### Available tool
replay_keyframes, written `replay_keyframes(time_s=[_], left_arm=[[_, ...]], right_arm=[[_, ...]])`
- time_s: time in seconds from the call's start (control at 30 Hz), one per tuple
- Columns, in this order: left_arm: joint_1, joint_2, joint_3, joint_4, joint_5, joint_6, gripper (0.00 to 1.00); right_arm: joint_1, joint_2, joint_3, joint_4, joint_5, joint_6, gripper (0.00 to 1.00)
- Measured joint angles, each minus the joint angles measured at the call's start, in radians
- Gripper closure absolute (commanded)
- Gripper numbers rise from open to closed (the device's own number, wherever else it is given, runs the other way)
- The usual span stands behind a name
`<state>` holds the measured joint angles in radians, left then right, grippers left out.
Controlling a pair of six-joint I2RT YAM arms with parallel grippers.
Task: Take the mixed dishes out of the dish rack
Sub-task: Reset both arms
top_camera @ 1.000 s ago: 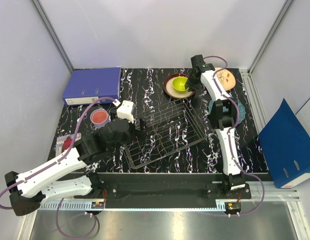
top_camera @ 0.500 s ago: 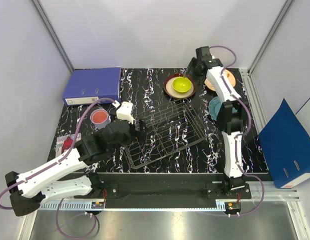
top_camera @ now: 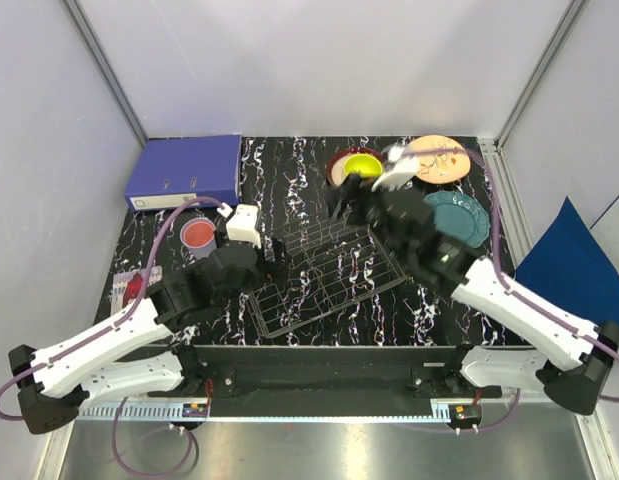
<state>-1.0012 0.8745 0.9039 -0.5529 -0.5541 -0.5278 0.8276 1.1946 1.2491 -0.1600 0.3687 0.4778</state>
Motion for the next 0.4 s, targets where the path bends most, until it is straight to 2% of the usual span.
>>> replay_keyframes(time_s=[0.13, 0.23, 0.3, 0.4], left_arm=[[0.000, 0.014, 0.000, -0.016, 0.000, -0.017, 0.01], [0.000, 0.015, 0.000, -0.024, 0.000, -0.025, 0.01], [0.000, 0.014, 0.000, -0.025, -0.001, -0.029, 0.01], [0.000, 0.014, 0.000, -0.026, -0.004, -0.034, 0.01]], right_arm=[[0.224, -0.001, -0.213, 0.039, 0.225, -0.031, 0.21], [0.360, 0.018, -0.323, 0.011, 0.312, -0.023, 0.21], [0.409, 0.002, -0.370, -0.003, 0.356, -0.010, 0.21], [0.421, -0.068, -0.402, 0.002, 0.412, -0.006, 0.21]])
